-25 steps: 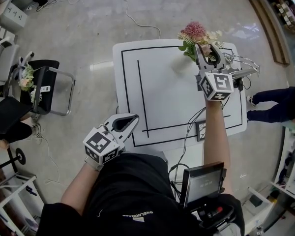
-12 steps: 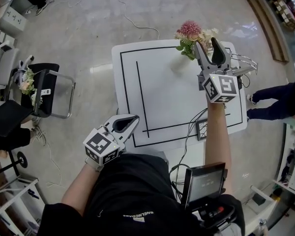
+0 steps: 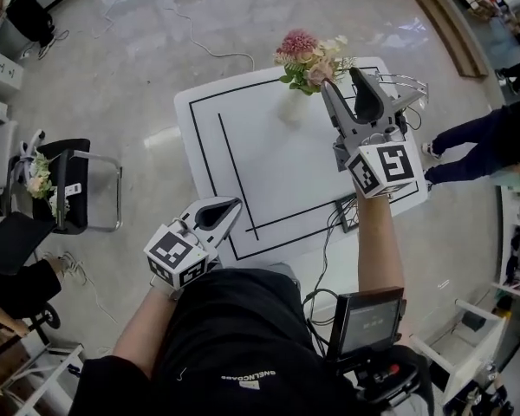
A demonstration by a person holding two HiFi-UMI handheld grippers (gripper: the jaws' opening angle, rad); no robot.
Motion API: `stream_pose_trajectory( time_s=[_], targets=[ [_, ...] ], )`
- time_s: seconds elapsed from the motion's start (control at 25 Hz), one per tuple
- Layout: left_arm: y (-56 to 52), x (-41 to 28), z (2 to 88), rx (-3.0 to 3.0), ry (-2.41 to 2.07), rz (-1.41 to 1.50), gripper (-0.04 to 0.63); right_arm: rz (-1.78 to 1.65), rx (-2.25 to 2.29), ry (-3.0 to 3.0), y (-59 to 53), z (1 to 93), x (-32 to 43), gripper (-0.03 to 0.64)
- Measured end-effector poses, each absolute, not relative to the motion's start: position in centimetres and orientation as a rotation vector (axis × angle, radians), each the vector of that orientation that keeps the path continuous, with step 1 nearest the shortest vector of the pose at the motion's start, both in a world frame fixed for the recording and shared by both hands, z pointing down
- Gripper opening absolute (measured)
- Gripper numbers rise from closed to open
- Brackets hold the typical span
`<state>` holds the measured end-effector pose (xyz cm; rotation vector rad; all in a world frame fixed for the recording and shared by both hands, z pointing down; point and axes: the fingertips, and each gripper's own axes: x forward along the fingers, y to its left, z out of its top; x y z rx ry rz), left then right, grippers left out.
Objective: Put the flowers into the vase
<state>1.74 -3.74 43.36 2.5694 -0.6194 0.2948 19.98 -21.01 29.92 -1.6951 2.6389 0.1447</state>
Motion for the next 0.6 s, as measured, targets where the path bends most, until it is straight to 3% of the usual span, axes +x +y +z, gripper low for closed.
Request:
stream_pose_trajectory(
  time_s=[0.12,0.32,0.6],
  targets=[
    [-4.2,2.3,42.1,2.595,-0.577,0.255,0.005,0.100,-1.714,2.620,-18.6,29.3,19.8,0.220],
    [-5.0,4.0,40.1,2.637,-0.482,0.224,0.005,0.019,-1.799,2.524,-14.5,28.9,20.3,0.115],
    [-4.8,6.0,40.0,2.639,-0.357,0.215,0.005,-0.055,-1.906,2.436,-10.2,29.8,20.4,0.086]
  ],
)
